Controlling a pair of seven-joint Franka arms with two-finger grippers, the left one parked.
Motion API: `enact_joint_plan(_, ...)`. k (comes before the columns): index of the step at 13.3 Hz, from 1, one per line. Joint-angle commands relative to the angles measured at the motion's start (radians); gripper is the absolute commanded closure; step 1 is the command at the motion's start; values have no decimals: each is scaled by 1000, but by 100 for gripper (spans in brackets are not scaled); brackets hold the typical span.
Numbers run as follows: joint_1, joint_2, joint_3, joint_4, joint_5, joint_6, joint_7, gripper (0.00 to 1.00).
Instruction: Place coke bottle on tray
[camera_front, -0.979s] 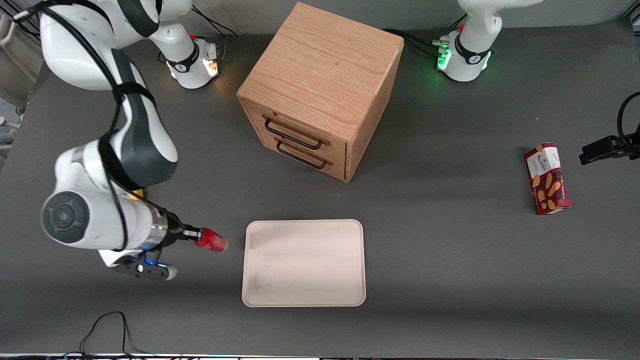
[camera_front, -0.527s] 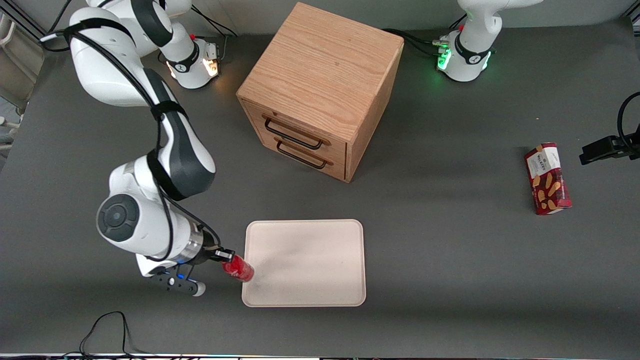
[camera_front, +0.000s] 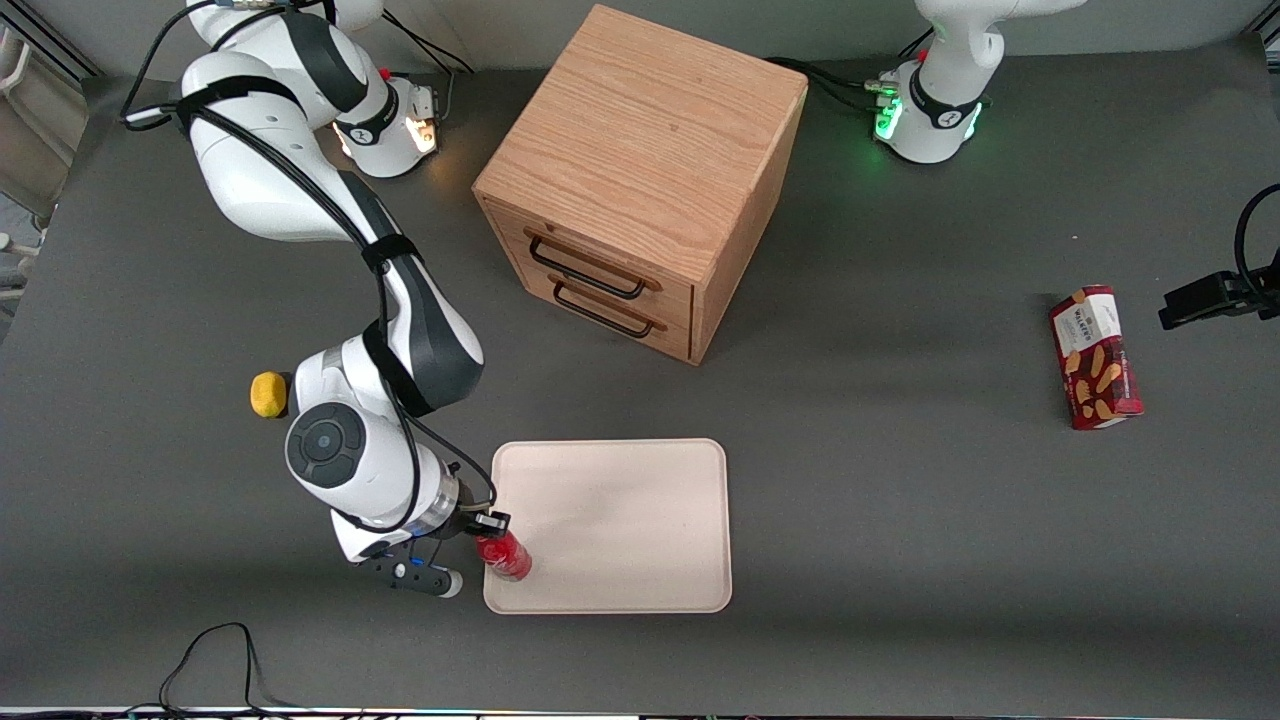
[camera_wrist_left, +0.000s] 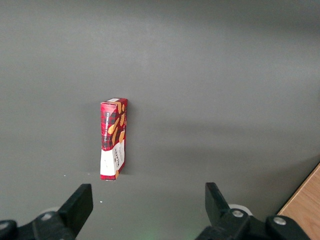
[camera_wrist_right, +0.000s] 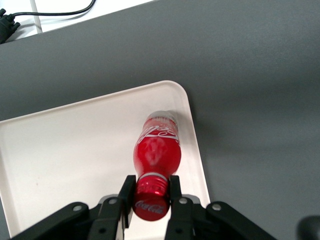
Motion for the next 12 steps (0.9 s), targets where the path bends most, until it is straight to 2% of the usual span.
enact_joint_plan(1,16,26,-8,52,-25,11,27,100)
enact_joint_plan(2,21,28,-8,51,-25,13,33,100)
enact_joint_plan(3,29,29,-8,48,-26,14,59,78)
enact_joint_plan(4,29,34,-8,47,-41,14,68,47)
enact_joint_plan(5,29,37,-8,47,-69,17,71,32)
enact_joint_plan(6,29,37,-8,46,-84,20,71,0)
enact_joint_plan(12,27,34,-8,44,-86,17,73,0)
